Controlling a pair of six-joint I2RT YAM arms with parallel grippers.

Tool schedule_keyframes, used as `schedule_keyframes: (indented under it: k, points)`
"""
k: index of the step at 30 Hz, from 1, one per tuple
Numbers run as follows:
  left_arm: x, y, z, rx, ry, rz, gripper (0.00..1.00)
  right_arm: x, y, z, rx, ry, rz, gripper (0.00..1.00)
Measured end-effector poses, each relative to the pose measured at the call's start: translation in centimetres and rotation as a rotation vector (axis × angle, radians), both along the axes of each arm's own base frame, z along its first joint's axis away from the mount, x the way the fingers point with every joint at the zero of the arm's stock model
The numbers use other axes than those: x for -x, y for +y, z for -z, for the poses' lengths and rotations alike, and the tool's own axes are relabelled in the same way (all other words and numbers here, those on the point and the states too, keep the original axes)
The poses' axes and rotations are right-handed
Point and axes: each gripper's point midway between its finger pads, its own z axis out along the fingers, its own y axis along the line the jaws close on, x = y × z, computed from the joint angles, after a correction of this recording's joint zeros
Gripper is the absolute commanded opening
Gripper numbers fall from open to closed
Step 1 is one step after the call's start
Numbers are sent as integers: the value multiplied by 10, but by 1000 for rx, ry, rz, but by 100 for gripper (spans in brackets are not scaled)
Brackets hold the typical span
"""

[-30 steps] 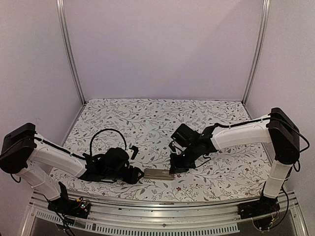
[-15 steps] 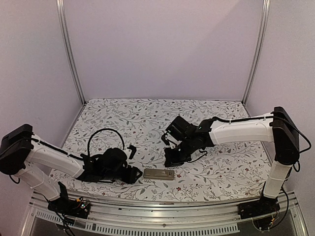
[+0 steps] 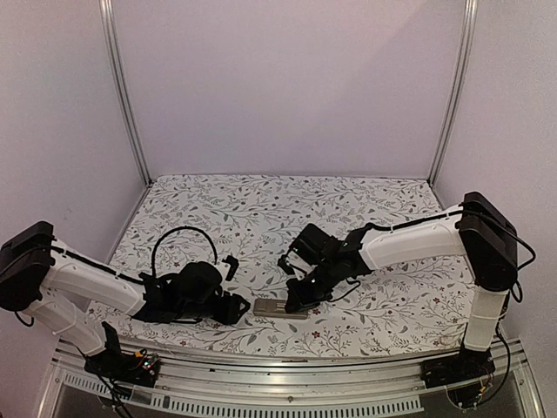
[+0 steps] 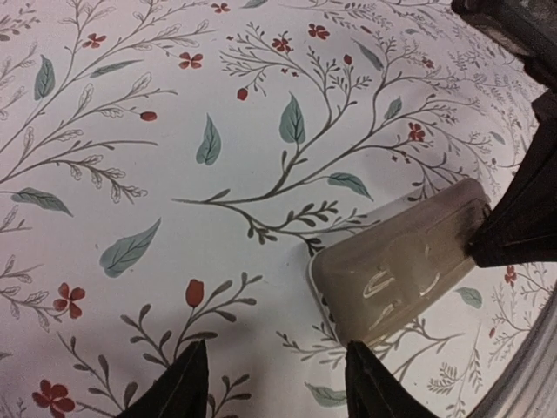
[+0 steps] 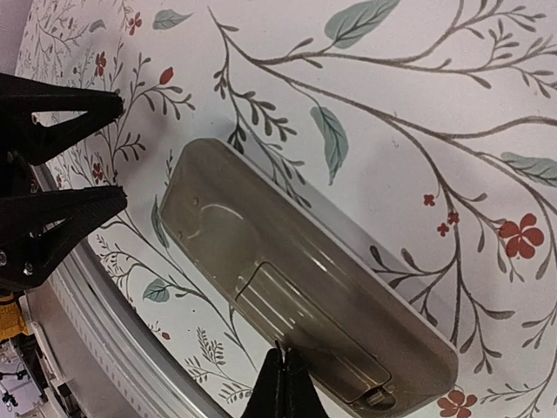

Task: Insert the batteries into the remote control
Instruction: Press the battery cover on the battery compartment.

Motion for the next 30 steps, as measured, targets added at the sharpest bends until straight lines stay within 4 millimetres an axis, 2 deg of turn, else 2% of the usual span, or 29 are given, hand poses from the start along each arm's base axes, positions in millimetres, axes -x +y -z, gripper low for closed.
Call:
schedule_keyframes:
  k: [7,9,10,11,12,13,16,19,22,26,30]
  points:
    - [0,0,0,0,-1,-1,53,4,2,0,-4,2,-24,1]
    - [0,0,-1,0,-2,-3,54,2,4,-4,-4,-18,-43,14]
    - [-1,1,-2,0,-5,-5,54,0,6,-8,-8,-36,-60,27]
    - [-1,2,-4,3,-11,-9,55,-2,8,-13,-16,-55,-69,34]
    - [-3,3,-9,9,-24,-16,56,-4,12,-21,-30,-86,-89,37]
    - [-4,5,-14,17,-38,-25,57,-7,16,-31,-47,-132,-119,36]
    - [-10,10,-37,56,-94,-60,58,-19,29,-59,-89,-258,-181,16]
    - [-14,18,-58,98,-144,-100,58,-27,35,-71,-89,-347,-229,0]
    - [-15,28,-65,120,-166,-137,58,-26,28,-62,-54,-350,-252,0]
    - [-13,39,-57,90,-162,-166,58,-22,18,-42,-2,-320,-252,0]
    - [-13,42,-54,77,-156,-175,58,-19,8,-24,43,-288,-243,0]
